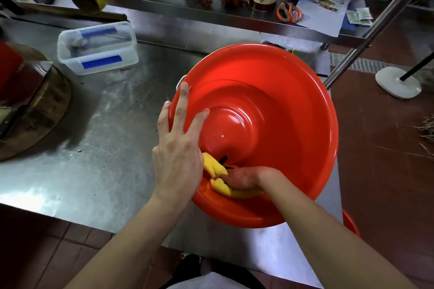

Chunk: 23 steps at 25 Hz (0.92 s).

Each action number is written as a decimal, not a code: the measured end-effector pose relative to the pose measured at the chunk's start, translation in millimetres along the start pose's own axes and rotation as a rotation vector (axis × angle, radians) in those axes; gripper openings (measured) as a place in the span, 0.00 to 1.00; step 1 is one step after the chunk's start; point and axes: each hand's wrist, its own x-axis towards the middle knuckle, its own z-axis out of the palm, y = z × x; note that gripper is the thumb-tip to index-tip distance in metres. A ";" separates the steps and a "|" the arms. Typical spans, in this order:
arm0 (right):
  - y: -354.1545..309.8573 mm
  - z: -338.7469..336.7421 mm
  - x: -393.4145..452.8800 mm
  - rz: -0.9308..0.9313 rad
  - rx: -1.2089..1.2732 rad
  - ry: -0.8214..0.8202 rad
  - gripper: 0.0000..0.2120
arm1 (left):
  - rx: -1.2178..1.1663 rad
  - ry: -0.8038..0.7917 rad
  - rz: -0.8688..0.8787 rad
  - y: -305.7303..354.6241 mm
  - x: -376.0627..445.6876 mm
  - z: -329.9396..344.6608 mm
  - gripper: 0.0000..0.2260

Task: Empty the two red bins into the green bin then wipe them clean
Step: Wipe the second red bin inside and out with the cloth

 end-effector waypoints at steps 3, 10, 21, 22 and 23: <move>-13.0 -1.9 -47.0 -0.021 0.033 -0.021 0.28 | 0.013 0.000 -0.004 -1.9 0.0 -0.3 0.30; -27.1 0.8 -132.2 -0.025 0.082 -0.003 0.17 | -0.013 -0.001 0.032 -8.0 0.4 -0.9 0.29; 5.2 9.1 -8.4 0.060 0.035 -0.005 0.31 | 0.005 -0.011 0.107 9.4 -4.6 -5.1 0.30; 9.1 7.4 -0.4 0.062 0.041 -0.020 0.30 | -0.010 -0.013 0.110 9.1 -5.4 -5.1 0.30; 9.4 4.2 4.5 0.082 0.068 -0.026 0.27 | -0.012 -0.005 0.117 10.3 -5.4 -4.9 0.30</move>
